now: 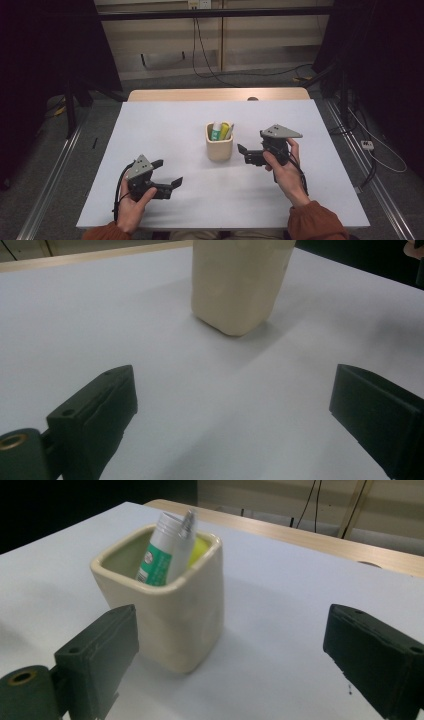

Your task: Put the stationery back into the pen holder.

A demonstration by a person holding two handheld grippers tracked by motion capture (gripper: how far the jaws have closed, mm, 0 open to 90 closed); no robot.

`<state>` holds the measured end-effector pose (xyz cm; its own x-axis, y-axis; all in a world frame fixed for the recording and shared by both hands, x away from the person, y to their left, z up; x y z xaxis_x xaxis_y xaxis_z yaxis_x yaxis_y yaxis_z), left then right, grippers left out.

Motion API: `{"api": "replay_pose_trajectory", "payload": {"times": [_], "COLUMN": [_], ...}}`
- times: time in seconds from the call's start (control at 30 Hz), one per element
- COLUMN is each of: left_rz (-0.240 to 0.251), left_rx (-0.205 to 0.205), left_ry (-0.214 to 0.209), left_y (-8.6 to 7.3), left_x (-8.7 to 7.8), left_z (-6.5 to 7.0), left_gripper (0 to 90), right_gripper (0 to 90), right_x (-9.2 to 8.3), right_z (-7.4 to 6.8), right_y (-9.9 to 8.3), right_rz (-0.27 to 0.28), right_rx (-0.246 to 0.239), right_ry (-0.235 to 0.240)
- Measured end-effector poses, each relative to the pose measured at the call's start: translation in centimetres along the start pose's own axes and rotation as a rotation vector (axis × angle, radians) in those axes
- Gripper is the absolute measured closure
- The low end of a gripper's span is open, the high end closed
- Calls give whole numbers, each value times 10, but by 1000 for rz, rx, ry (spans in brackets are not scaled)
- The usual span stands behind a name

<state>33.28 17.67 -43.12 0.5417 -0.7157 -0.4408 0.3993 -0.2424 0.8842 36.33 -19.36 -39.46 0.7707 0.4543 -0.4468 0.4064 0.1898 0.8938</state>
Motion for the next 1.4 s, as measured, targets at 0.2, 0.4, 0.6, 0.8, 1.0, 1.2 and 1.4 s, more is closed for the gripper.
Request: {"api": "replay_pose_trajectory", "payload": {"times": [0.2, 0.4, 0.6, 0.8, 1.0, 1.2, 1.4], "left_rz": [6, 5, 3, 6, 7, 11, 11], "left_rx": [-3, 0, -1, -1, 5, -1, 3], "left_ry": [9, 11, 13, 8, 11, 21, 15], "left_y": [0, 0, 0, 0, 0, 0, 0], "left_x": [-1, -2, -2, -2, -2, -4, -4], "left_z": [0, 0, -1, 0, 0, -2, 0], "left_gripper": [50, 50, 50, 50, 50, 50, 50], "right_gripper": [61, 60, 64, 67, 67, 67, 68], "right_x": [-11, -23, -30, -38, -49, -57, -62], "right_z": [6, 8, 10, 16, 22, 29, 37], "right_y": [-9, -16, -24, -34, -41, -50, -60], "right_rz": [11, 19, 6, 2, 7, -10, -21], "right_rx": [9, 11, -1, 11, 21, 16, 28], "right_ry": [-22, -37, -57, -66, -89, -104, -122]}}
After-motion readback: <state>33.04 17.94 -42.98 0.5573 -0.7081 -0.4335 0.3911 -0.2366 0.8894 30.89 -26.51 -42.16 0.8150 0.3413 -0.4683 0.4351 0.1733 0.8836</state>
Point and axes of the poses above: each handheld gripper's, and its own axes: x roughly forward along the jaws, y roughly out of its top, z roughly to its right, the point moved 1 cm from there along x, roughly forward along the jaws, and after that the axes turned 2 degrees about -x, right-handed, at the moved point
